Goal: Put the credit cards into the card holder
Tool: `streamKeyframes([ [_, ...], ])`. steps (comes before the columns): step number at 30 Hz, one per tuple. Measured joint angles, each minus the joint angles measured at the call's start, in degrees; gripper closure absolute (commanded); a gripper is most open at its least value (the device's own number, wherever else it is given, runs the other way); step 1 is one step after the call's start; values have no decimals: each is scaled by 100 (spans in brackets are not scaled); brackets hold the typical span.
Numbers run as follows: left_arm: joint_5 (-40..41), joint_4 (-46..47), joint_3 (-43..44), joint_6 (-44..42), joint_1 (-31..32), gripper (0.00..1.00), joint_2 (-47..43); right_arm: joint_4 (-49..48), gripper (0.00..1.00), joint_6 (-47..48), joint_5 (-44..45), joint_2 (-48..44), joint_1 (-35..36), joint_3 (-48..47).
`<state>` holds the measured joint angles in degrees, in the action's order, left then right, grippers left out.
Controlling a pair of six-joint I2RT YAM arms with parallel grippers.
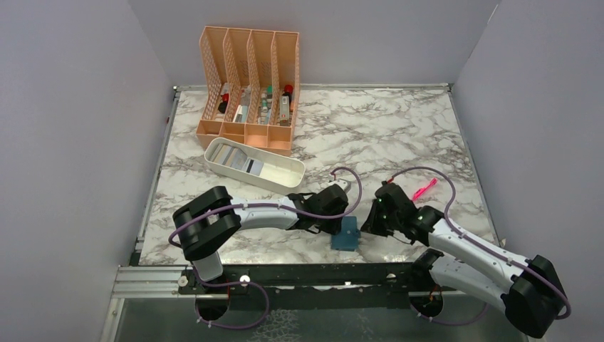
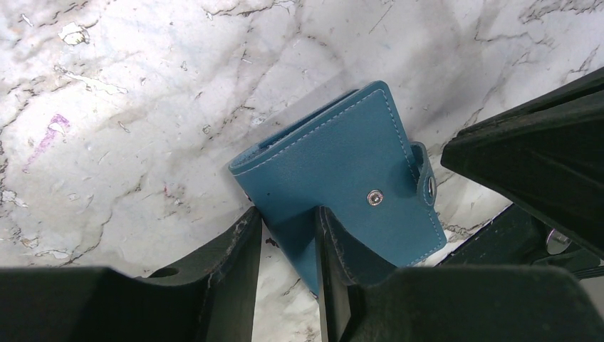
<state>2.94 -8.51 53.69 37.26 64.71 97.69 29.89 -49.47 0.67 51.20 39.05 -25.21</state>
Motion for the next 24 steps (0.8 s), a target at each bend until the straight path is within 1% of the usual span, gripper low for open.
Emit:
streamKeyframes([
  [15,-11,-118,103,-9,0,66,52,-732,87,-24,-319,240,-4,413],
  [24,-68,-151,125,-9,-15,67,63,-905,87,-74,-417,236,-15,520],
])
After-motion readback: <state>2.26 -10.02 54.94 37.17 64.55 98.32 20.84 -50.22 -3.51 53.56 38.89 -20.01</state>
